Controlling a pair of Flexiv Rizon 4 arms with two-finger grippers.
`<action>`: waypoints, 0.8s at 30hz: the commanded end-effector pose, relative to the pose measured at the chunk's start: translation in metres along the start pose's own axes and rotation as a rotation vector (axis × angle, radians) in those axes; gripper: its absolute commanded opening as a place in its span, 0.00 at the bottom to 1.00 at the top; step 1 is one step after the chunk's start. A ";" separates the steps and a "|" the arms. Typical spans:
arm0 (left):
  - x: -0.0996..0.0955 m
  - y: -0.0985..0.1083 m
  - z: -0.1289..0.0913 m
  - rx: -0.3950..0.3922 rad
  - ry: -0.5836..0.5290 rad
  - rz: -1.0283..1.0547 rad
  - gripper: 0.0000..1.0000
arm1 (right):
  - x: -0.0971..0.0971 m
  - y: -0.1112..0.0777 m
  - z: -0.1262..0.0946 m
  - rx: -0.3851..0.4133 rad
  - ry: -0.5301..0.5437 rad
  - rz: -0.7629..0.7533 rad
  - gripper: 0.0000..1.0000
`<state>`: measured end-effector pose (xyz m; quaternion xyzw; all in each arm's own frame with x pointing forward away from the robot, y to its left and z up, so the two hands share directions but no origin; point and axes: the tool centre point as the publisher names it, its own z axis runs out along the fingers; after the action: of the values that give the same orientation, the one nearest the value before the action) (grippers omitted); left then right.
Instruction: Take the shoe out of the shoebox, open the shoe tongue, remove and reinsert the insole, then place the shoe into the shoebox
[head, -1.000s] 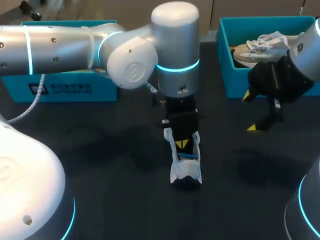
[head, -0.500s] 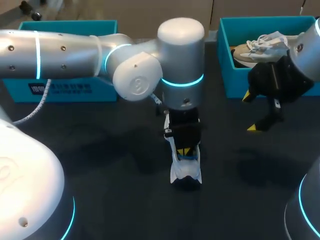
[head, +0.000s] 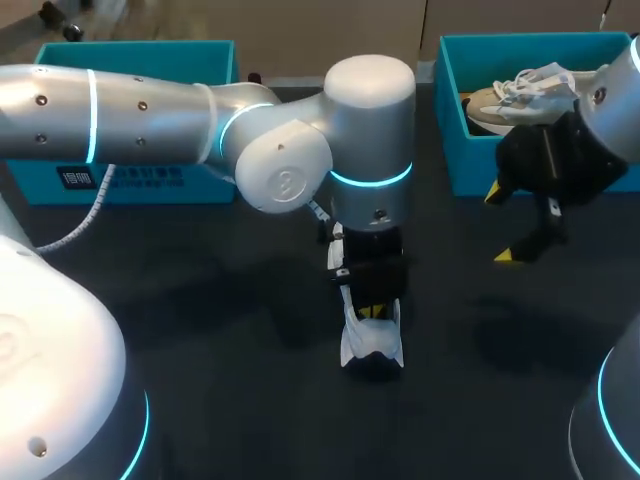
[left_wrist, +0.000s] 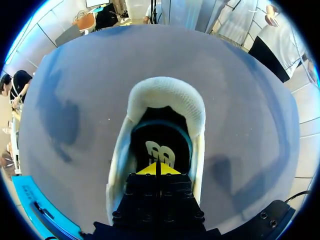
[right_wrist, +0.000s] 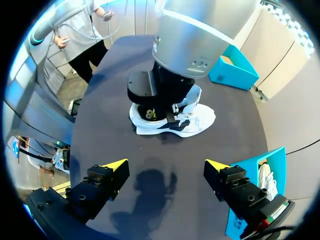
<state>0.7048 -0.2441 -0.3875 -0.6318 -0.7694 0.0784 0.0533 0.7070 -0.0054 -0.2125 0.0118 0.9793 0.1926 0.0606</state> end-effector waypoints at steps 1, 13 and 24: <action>0.005 -0.003 -0.014 0.014 -0.007 0.014 0.00 | 0.000 0.000 0.001 0.001 -0.001 0.000 1.00; 0.000 -0.020 0.008 0.052 0.023 0.029 0.00 | 0.000 0.000 0.001 0.001 -0.001 0.000 1.00; 0.000 -0.024 0.031 0.020 0.004 0.014 0.00 | 0.000 0.000 0.001 0.001 -0.001 0.000 1.00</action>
<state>0.6799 -0.2485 -0.4070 -0.6367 -0.7637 0.0832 0.0664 0.7070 -0.0054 -0.2123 0.0118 0.9793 0.1925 0.0606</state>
